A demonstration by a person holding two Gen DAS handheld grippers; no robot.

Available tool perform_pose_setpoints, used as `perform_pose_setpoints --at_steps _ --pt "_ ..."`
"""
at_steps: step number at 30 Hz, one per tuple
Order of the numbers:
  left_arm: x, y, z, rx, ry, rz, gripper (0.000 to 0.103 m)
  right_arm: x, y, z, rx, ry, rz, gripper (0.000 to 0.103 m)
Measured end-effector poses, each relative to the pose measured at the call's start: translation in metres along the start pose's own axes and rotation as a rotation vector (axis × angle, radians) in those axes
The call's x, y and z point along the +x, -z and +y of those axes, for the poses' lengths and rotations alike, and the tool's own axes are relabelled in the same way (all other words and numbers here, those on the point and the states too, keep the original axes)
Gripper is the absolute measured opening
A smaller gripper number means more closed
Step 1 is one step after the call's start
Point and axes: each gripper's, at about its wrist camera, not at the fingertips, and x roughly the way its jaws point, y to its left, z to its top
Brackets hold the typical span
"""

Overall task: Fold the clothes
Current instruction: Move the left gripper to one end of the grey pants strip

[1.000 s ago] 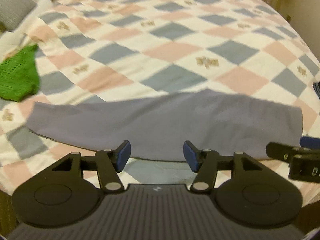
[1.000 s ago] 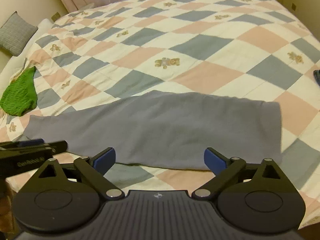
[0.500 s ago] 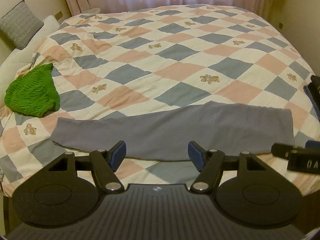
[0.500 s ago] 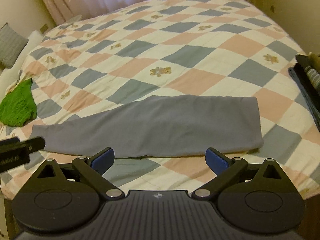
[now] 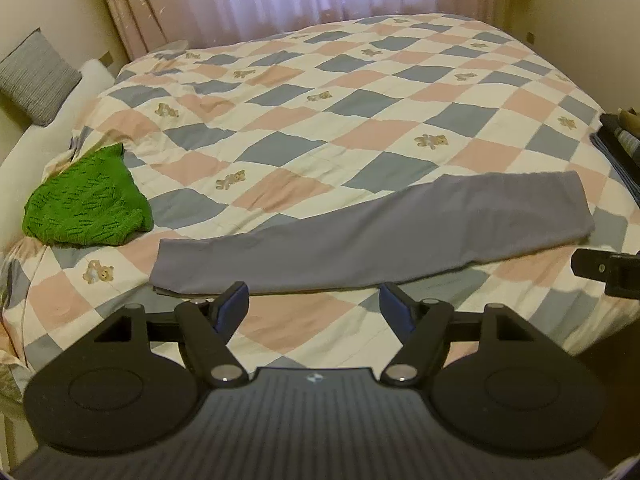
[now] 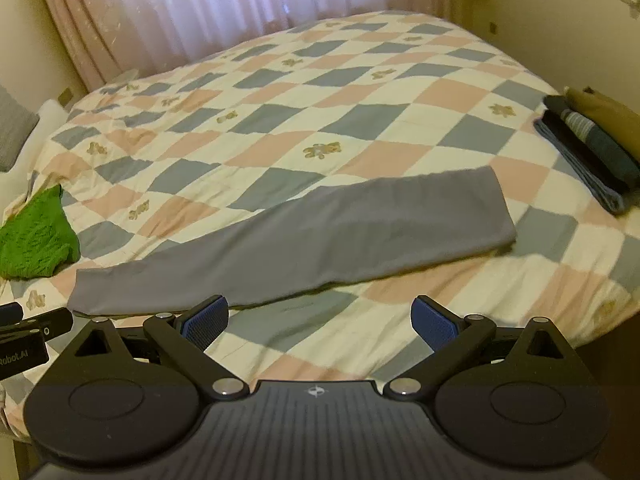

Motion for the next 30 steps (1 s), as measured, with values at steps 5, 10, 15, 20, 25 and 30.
perform_pose_setpoints --at_steps 5,10,15,20,25,30 --pt "-0.011 0.015 0.015 0.012 0.025 -0.003 0.073 -0.014 0.022 0.013 0.027 0.026 0.000 0.101" --pt "-0.010 0.022 0.028 -0.028 0.031 0.020 0.073 -0.019 0.027 0.022 -0.003 0.050 0.009 0.101" --pt "-0.002 0.021 0.040 -0.088 0.008 0.038 0.076 -0.011 0.021 0.024 -0.048 0.054 0.032 0.101" --pt "0.014 0.021 0.060 -0.203 -0.031 0.049 0.076 0.015 0.010 0.017 -0.121 0.050 0.056 0.100" --pt "0.042 0.028 0.081 -0.394 -0.024 0.055 0.076 0.044 -0.021 0.001 -0.192 0.014 0.064 0.099" --pt "0.077 0.047 0.106 -0.696 0.050 0.016 0.075 0.078 -0.046 -0.020 -0.277 -0.036 0.041 0.098"
